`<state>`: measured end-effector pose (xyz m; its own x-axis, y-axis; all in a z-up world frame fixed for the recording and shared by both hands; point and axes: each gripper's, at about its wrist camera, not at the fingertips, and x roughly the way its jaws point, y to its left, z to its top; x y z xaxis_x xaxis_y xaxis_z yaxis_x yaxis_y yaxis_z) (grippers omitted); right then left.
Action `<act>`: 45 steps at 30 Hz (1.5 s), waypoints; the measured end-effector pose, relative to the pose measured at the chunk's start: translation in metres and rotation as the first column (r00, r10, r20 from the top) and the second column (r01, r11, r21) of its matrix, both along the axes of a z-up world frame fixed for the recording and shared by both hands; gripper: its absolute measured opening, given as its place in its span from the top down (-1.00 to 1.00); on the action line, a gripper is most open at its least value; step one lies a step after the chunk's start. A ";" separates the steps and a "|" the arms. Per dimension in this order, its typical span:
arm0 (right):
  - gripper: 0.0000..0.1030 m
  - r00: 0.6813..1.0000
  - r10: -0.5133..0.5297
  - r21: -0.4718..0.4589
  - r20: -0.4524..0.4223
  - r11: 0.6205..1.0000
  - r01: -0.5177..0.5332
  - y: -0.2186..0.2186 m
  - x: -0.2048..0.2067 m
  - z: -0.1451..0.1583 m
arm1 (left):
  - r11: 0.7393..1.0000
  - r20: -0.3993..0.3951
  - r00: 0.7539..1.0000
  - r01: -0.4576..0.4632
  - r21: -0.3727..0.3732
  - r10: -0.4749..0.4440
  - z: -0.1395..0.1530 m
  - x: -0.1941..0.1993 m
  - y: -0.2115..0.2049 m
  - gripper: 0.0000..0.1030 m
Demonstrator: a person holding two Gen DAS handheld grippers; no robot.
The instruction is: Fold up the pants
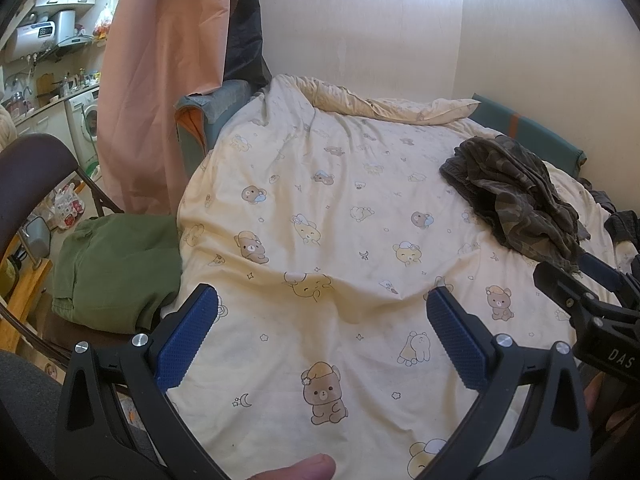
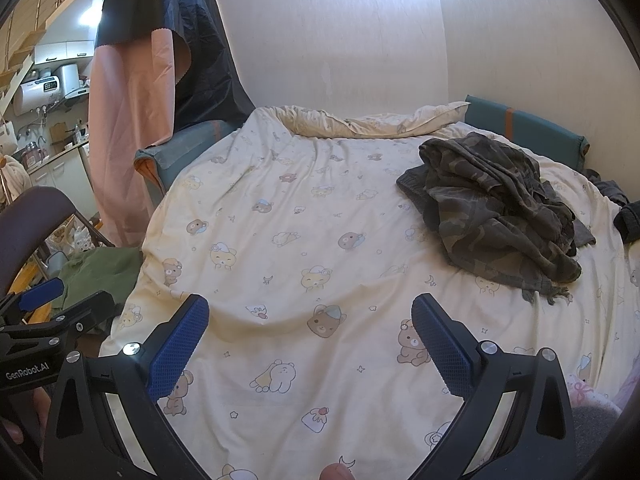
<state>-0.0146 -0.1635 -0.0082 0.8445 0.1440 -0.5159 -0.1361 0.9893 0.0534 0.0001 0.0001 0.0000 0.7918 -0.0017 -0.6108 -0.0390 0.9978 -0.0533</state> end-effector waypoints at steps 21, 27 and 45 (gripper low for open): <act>-1.00 1.000 0.003 0.005 -0.008 1.000 -0.003 0.003 0.000 -0.003 | 1.000 -0.001 1.000 0.000 0.001 0.000 0.000 0.000 0.000 -1.00; -1.00 1.000 0.002 0.002 -0.007 1.000 -0.002 0.003 -0.001 -0.004 | 1.000 -0.007 1.000 -0.004 0.004 0.004 -0.002 -0.001 0.003 -1.00; -1.00 1.000 0.001 0.005 -0.008 1.000 -0.001 0.003 0.000 -0.005 | 1.000 -0.007 1.000 -0.004 0.014 0.004 -0.002 0.003 0.005 -1.00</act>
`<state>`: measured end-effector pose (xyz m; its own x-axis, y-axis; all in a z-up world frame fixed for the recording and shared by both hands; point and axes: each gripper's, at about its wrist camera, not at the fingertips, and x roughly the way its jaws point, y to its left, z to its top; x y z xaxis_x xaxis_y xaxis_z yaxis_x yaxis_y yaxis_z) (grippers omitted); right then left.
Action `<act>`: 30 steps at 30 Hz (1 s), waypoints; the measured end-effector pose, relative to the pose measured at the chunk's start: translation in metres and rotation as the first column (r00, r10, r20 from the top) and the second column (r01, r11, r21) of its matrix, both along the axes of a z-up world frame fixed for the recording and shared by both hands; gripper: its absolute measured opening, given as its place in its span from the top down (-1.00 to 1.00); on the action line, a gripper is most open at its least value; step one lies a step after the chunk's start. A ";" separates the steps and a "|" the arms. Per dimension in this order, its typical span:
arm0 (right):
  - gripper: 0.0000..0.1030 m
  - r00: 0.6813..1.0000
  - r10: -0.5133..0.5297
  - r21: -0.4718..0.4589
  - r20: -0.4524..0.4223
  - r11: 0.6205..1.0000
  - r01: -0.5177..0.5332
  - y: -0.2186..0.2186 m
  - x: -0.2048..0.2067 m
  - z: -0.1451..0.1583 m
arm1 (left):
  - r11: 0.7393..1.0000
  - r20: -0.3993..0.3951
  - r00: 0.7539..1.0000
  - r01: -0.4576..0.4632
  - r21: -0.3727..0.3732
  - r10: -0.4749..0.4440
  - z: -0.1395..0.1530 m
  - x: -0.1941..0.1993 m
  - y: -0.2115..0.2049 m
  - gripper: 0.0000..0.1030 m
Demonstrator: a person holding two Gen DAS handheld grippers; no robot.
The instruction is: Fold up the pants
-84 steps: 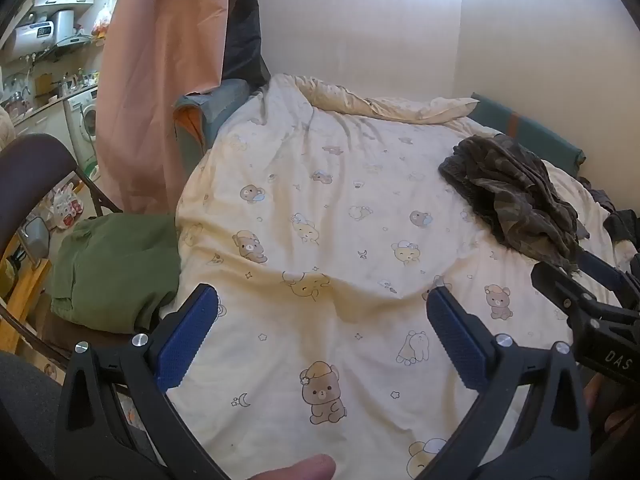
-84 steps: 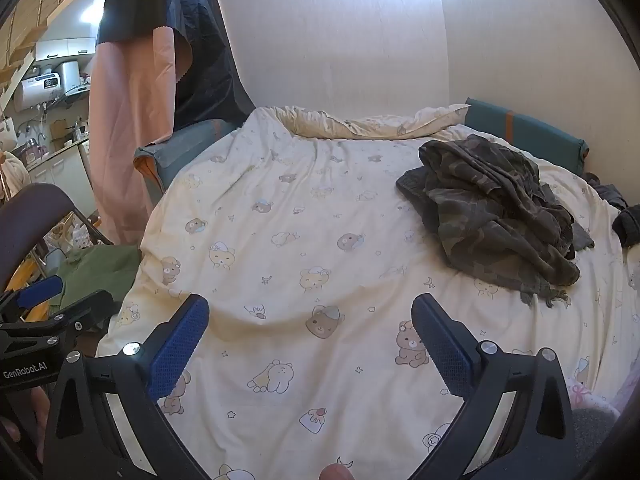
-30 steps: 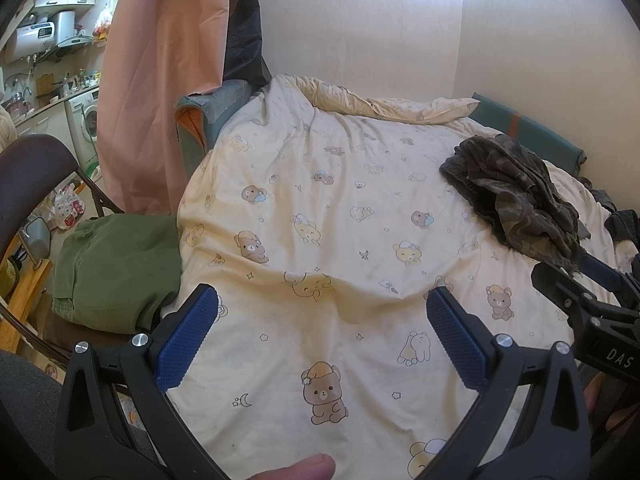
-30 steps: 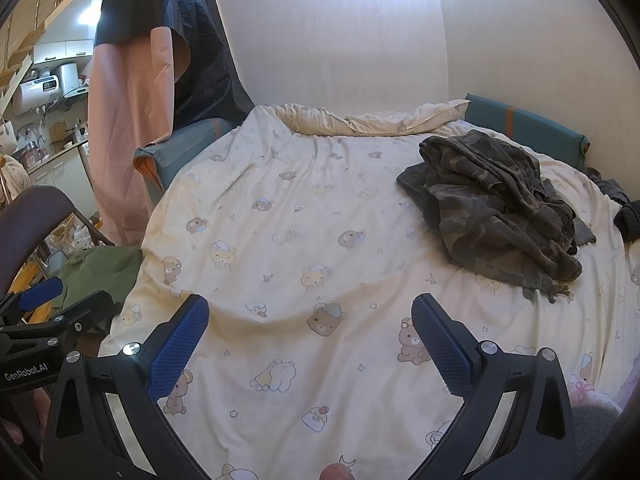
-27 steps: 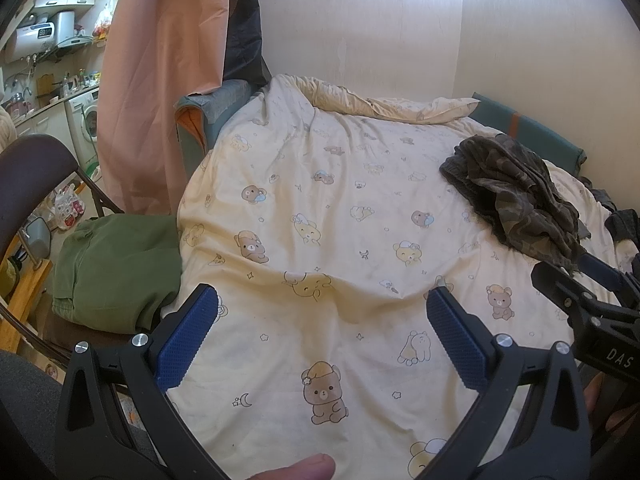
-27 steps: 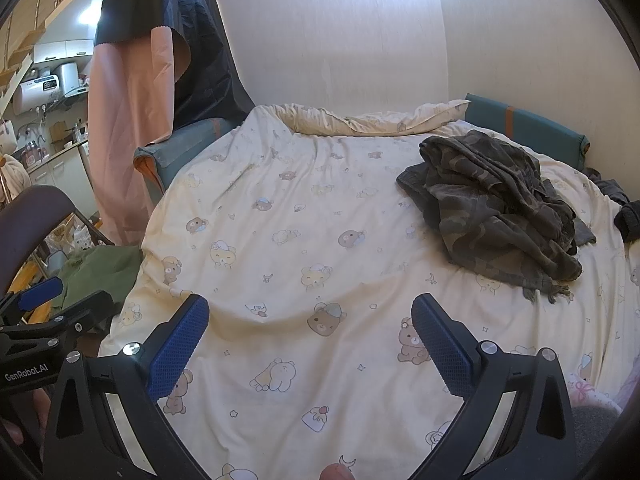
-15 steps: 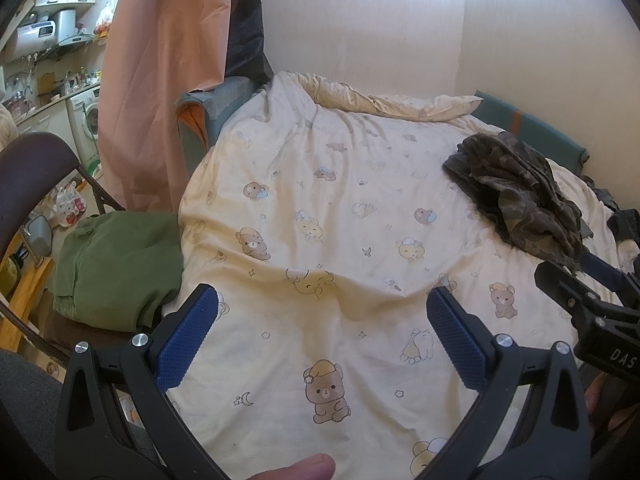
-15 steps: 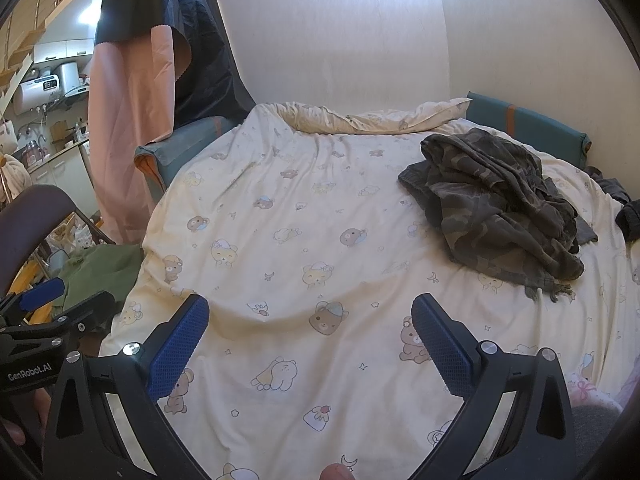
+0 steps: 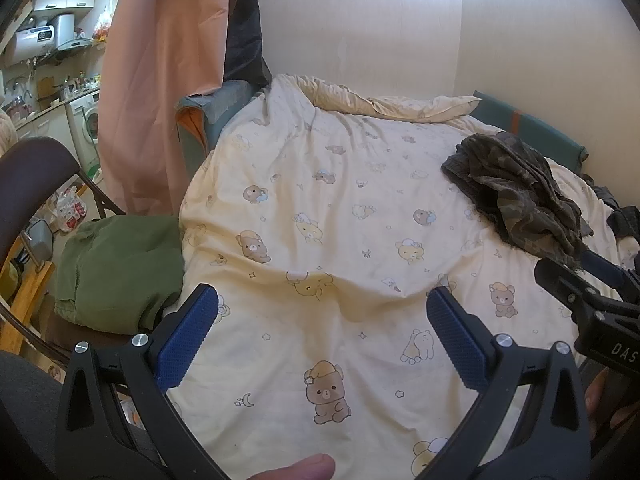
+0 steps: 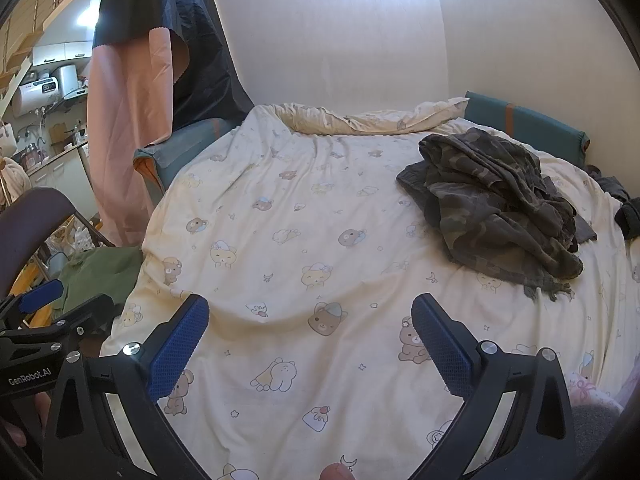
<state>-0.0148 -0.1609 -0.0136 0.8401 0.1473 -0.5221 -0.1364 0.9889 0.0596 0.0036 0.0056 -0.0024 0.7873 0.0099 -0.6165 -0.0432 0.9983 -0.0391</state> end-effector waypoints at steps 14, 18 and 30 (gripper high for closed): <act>-1.00 0.999 -0.018 0.043 -0.037 0.999 0.020 -0.012 0.004 0.003 | 1.000 -0.024 1.000 0.000 -0.007 0.000 0.010 0.008 -0.005 -1.00; -1.00 0.993 -0.055 0.090 -0.102 0.994 0.065 -0.035 0.023 0.006 | 1.000 -0.051 0.999 0.011 0.017 -0.010 0.018 0.026 -0.006 -1.00; -1.00 0.907 -0.377 0.063 -0.188 0.917 0.395 -0.173 0.157 0.013 | 0.999 -0.087 0.995 0.050 0.015 -0.049 0.014 0.109 -0.021 -1.00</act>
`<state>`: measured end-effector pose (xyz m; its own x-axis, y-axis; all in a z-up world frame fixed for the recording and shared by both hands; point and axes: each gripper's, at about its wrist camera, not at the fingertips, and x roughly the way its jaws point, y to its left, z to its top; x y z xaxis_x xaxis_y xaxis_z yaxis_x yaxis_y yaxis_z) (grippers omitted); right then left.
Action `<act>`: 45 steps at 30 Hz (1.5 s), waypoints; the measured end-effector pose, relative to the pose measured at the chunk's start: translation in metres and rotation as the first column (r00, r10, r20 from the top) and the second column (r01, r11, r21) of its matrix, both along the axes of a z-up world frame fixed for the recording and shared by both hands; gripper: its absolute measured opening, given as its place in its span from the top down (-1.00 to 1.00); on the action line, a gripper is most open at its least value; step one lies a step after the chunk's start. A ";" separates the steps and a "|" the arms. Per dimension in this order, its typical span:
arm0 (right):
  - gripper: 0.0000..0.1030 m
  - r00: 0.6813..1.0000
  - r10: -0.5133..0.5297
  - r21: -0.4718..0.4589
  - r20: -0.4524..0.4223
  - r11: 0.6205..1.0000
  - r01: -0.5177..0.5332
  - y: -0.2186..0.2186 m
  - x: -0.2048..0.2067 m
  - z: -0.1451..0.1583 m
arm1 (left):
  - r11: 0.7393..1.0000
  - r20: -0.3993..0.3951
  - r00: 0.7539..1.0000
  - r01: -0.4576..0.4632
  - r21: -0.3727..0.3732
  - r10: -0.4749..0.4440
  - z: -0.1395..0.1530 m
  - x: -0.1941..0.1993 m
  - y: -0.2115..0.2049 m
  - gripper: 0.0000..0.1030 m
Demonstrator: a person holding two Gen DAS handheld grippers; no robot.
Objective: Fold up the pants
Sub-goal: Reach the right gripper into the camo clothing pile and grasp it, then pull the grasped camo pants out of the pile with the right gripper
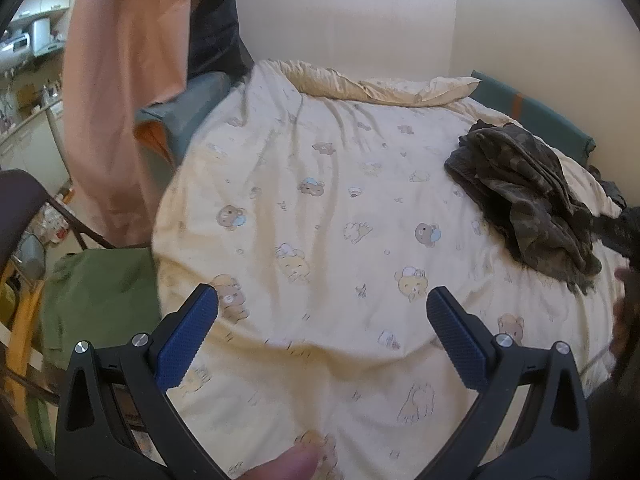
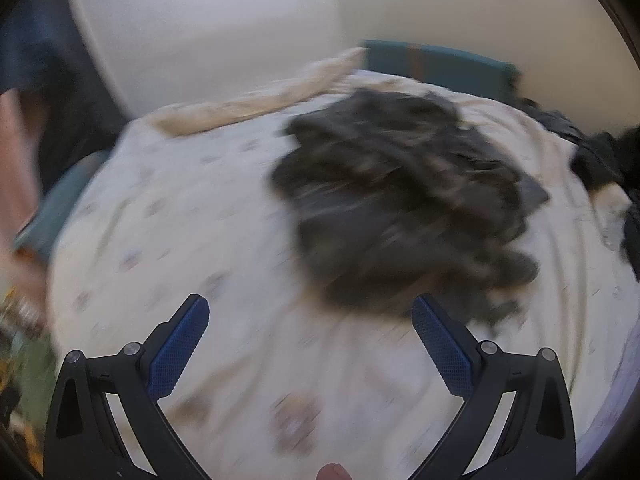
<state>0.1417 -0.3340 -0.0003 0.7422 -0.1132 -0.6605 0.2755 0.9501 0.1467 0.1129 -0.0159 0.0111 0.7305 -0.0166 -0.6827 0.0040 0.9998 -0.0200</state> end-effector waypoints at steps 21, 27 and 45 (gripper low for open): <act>0.85 0.981 -0.065 -0.248 -0.183 0.969 0.018 -0.142 0.140 -0.054 | 0.997 -0.097 0.993 -0.066 0.036 0.069 -0.051 0.042 0.014 -1.00; 0.86 0.976 0.179 -0.195 -0.122 0.960 -0.201 -0.066 0.093 -0.022 | 0.998 -0.064 0.996 -0.062 0.016 0.063 -0.034 0.029 0.014 -1.00; 0.86 0.564 0.820 0.149 0.095 0.549 -0.823 0.207 -0.118 0.037 | 0.978 -0.015 0.979 -0.203 -0.047 0.203 0.017 -0.058 0.099 -0.99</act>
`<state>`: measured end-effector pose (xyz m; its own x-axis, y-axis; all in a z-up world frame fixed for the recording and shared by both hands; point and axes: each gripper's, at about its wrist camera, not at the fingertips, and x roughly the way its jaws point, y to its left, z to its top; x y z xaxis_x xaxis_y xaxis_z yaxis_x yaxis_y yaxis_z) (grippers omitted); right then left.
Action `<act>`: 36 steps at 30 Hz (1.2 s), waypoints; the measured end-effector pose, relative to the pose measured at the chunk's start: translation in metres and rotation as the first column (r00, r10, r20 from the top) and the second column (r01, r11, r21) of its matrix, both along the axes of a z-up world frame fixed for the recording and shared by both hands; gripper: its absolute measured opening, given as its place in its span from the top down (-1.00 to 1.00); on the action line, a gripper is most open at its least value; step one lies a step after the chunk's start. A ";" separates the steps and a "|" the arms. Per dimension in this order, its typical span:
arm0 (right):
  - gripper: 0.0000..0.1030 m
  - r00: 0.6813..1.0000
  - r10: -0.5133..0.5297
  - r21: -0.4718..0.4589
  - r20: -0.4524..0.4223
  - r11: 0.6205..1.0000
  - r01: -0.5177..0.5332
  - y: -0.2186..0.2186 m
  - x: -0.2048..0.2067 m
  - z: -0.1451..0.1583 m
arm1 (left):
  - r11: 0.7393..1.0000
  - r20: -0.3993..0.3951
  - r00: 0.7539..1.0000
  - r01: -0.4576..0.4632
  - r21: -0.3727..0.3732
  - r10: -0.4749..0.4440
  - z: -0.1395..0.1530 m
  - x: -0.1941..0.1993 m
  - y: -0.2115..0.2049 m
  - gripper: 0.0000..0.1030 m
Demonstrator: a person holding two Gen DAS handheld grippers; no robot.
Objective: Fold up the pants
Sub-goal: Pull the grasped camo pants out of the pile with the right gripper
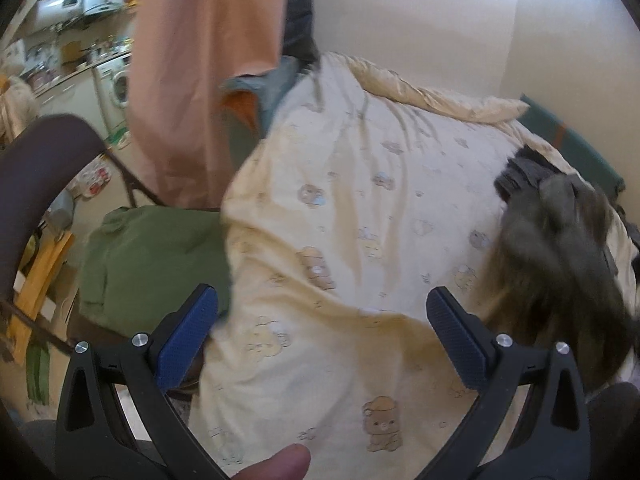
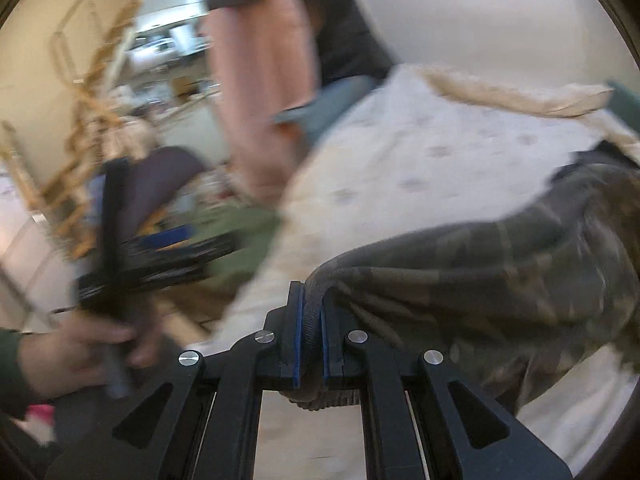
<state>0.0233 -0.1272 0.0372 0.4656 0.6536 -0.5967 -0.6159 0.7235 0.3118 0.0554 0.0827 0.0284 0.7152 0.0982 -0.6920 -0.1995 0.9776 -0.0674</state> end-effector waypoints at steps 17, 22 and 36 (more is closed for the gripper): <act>0.85 0.864 -0.414 0.011 -0.286 0.900 0.435 -0.081 0.063 -0.077 | 0.997 -0.013 0.999 -0.031 -0.074 0.030 -0.007 -0.009 0.017 -1.00; 0.84 0.768 -0.619 -0.246 -0.166 0.780 0.575 -0.103 0.102 -0.090 | 0.998 -0.033 0.999 0.017 -0.065 -0.019 -0.014 0.000 -0.004 -1.00; -0.57 0.819 -0.461 -0.077 -0.342 0.882 0.465 -0.122 0.048 -0.060 | 0.992 -0.079 0.994 0.065 -0.103 -0.074 -0.026 0.017 -0.026 -1.00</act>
